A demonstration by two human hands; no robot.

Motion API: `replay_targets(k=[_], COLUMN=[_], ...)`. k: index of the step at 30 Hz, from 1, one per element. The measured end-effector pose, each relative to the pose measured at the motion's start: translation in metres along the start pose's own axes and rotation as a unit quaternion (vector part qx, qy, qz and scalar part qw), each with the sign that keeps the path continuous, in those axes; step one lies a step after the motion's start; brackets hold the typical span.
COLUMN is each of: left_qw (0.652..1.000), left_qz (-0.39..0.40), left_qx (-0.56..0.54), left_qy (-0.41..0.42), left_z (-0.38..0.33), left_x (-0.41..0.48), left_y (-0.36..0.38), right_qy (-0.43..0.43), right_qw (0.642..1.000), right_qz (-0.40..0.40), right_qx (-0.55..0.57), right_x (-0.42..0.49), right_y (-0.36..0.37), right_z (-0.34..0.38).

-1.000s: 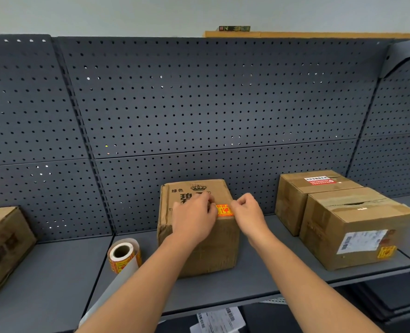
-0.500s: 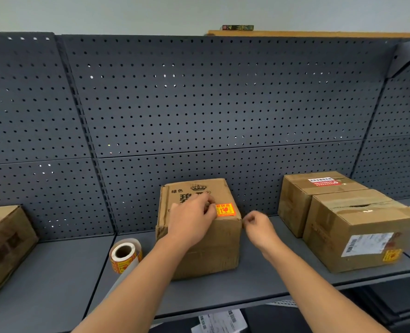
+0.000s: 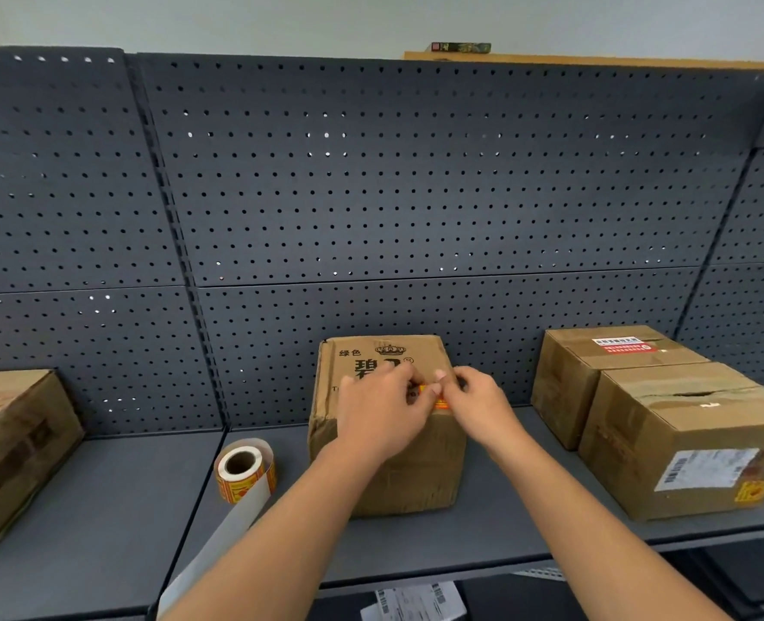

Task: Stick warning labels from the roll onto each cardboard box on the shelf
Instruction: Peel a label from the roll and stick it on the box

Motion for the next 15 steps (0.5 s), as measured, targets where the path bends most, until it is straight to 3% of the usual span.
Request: replay_targets(k=[7, 15], left_qw=[0.999, 0.999], left_qz=[0.041, 0.045], left_qx=[-0.013, -0.001], left_qy=[0.022, 0.03], left_z=[-0.006, -0.003], left_x=[0.002, 0.0], left_y=[0.007, 0.006], right_qy=[-0.013, 0.053], right_qw=[0.999, 0.993], right_qz=[0.016, 0.009], right_qx=[0.037, 0.104], right_x=[-0.002, 0.001], right_y=[0.005, 0.001], right_z=[-0.004, -0.015])
Point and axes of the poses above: each hand's wrist, its own x-axis towards the middle knuckle, its own y-axis out of the palm, z = x × y, the point moved 9 cm from there along x, towards the middle knuckle, and after that the axes turned 4 degrees about -y, right-handed, at the moved point
